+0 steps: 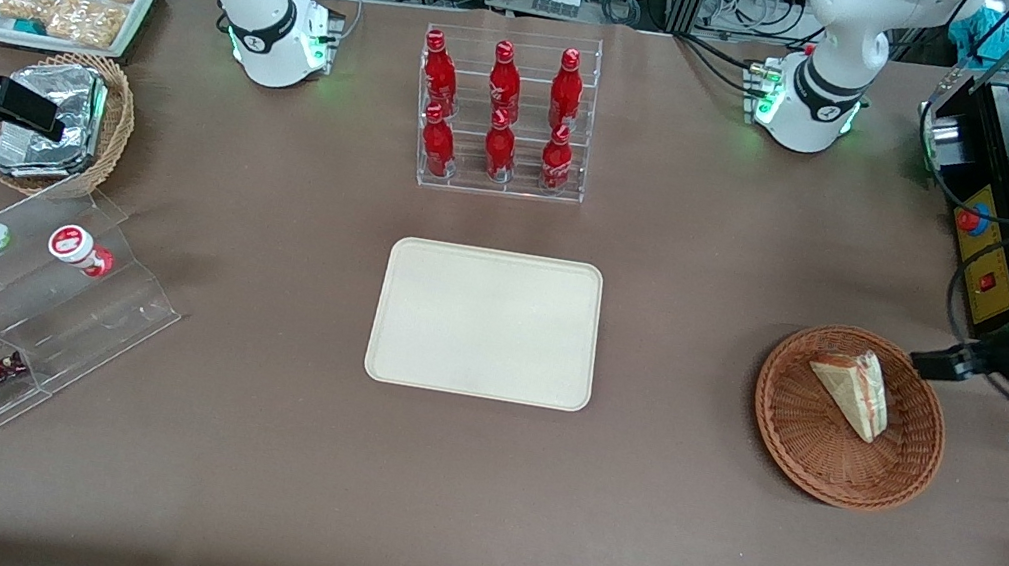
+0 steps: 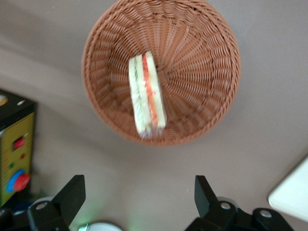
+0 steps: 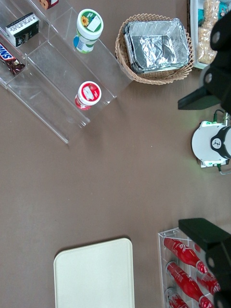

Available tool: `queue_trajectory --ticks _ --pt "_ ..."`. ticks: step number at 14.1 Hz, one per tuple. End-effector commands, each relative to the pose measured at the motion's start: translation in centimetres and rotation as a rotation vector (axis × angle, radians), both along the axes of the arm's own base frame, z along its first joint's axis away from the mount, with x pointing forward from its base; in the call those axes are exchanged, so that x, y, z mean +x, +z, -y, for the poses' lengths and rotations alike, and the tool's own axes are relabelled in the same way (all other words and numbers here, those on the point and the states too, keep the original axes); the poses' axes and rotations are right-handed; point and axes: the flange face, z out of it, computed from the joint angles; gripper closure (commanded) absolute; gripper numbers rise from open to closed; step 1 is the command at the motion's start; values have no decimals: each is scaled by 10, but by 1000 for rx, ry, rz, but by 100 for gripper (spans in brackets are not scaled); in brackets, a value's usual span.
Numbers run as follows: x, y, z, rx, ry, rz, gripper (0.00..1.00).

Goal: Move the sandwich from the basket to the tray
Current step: 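Move the left gripper over the wrapped sandwich in the wicker basket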

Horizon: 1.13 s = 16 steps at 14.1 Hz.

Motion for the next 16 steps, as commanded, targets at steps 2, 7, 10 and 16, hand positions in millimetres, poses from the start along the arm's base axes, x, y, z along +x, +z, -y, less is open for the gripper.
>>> queue_trajectory --ticks 2,7,10,16 --pt "-13 -49 -1 14 1 52 0" --pt "-22 -107 -9 16 108 135 0" --pt "-21 -122 -9 29 202 120 0" --pt "-15 -163 -9 30 275 112 0"
